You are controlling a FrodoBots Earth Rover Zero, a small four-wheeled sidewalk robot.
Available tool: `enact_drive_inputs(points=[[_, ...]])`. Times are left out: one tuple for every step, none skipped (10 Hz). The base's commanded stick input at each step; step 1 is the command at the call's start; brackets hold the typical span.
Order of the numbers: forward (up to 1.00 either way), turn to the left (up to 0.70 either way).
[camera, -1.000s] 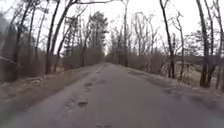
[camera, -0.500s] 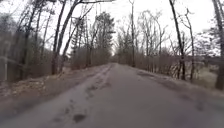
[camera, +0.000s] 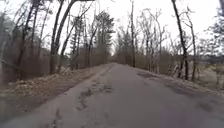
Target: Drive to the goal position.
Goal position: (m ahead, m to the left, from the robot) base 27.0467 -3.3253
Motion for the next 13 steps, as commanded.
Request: enact_drive_inputs(points=[[0.85,0.26],[0.85,0.16],[0.85,0.06],[0.85,0.0],[0.85,0.0],[0.85,0.0],[0.85,0.0],[0.85,0.0],[0.85,0.0],[0.85,0.0],[0.85,0.0],[0.85,0.0],[0.85,0.0]])
